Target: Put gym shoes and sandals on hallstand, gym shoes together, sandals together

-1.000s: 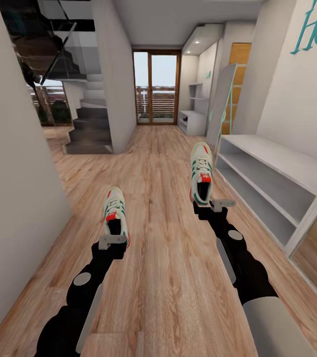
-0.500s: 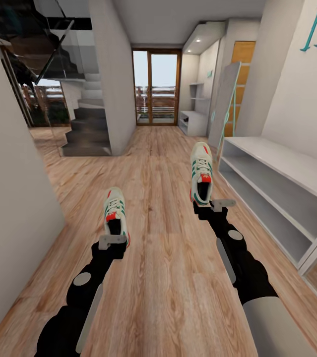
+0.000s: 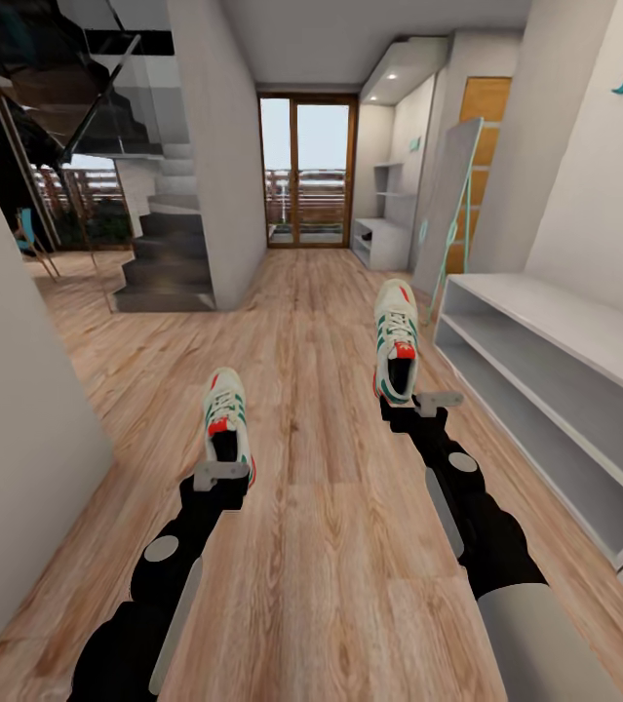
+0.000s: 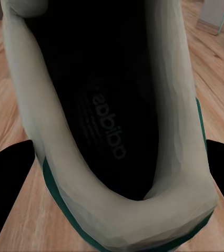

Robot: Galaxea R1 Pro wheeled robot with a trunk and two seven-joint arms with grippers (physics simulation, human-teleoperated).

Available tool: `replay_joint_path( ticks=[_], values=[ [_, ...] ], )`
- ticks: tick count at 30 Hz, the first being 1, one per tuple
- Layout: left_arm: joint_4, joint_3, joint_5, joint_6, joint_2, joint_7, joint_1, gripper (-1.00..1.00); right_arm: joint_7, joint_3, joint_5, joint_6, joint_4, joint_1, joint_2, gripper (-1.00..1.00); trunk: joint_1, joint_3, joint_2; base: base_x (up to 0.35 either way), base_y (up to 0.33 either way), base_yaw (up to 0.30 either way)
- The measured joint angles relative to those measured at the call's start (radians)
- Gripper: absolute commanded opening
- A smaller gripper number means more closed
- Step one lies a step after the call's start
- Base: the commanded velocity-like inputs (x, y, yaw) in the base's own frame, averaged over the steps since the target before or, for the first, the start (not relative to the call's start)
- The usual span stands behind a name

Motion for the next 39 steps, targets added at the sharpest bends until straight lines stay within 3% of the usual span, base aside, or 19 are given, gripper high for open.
replay_joint_path(
  ticks=[39],
  values=[
    [0.0,0.0,0.0,0.0,0.0,0.0,0.0,-1.0,0.0,0.0,0.0,0.0,0.0,0.0,0.0,-1.0,0.0,0.0,0.0,0.345,0.0,0.0]
  ],
)
